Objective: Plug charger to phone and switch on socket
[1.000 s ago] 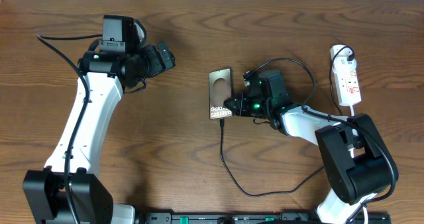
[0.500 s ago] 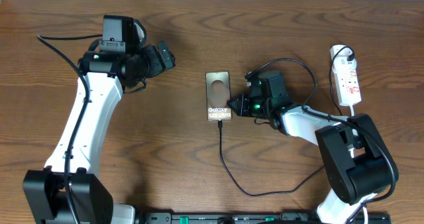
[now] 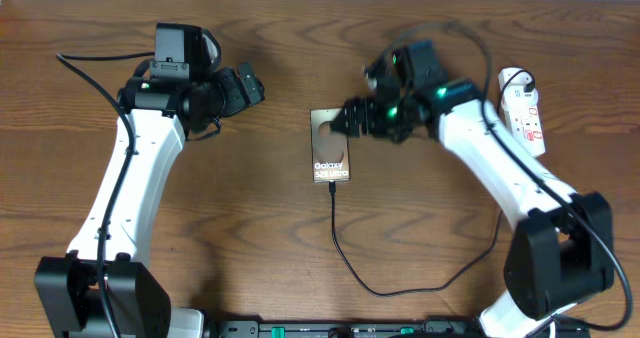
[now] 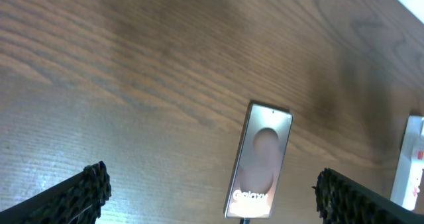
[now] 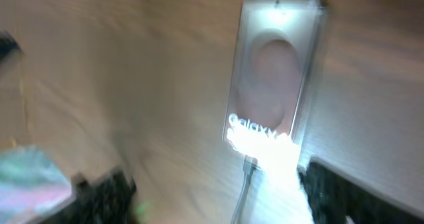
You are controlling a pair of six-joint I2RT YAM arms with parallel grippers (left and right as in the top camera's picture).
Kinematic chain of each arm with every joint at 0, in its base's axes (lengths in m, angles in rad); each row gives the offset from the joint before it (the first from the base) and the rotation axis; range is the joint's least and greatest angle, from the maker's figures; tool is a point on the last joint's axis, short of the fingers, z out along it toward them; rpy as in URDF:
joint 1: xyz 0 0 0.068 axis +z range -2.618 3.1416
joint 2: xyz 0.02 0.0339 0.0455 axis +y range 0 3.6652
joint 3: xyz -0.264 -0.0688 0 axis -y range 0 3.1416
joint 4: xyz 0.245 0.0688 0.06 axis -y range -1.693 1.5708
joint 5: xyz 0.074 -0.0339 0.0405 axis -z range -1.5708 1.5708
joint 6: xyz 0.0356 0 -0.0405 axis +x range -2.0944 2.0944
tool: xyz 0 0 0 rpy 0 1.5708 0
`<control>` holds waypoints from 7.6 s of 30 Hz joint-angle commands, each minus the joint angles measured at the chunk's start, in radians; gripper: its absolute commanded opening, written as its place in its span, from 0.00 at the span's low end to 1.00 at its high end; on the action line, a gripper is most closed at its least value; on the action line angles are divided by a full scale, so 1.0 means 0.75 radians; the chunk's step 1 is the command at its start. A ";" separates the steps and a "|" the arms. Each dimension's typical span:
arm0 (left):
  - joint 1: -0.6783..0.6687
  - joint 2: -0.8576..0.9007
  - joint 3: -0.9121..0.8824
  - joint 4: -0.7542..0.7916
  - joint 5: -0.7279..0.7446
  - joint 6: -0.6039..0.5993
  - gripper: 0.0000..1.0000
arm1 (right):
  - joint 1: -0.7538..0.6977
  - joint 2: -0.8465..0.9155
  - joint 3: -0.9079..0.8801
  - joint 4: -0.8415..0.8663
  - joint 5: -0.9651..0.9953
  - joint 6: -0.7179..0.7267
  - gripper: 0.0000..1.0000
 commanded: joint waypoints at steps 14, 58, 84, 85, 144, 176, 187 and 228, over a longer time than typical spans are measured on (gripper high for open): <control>0.001 -0.020 0.017 -0.002 -0.014 0.008 1.00 | -0.485 -0.032 0.343 -0.404 0.862 -0.272 0.99; 0.001 -0.020 0.017 -0.002 -0.014 0.009 1.00 | -1.058 0.550 0.306 -0.004 0.776 -0.307 0.99; 0.001 -0.020 0.017 -0.002 -0.014 0.009 1.00 | -1.054 0.552 0.297 -0.062 0.591 -0.306 0.99; 0.001 -0.020 0.017 -0.002 -0.014 0.008 1.00 | -1.053 0.552 0.293 -0.064 0.586 -0.306 0.99; 0.001 -0.020 0.017 -0.002 -0.014 0.008 1.00 | -1.070 0.389 0.478 -0.374 0.676 -0.423 0.99; 0.001 -0.020 0.017 -0.002 -0.014 0.009 1.00 | -1.067 0.384 0.469 -0.363 0.738 -0.455 0.99; 0.001 -0.023 0.017 -0.002 -0.014 0.008 1.00 | -1.067 0.384 0.469 -0.363 0.738 -0.455 0.99; 0.001 -0.949 -1.421 1.281 -0.272 -0.017 1.00 | -1.068 0.384 0.469 -0.363 0.738 -0.455 0.99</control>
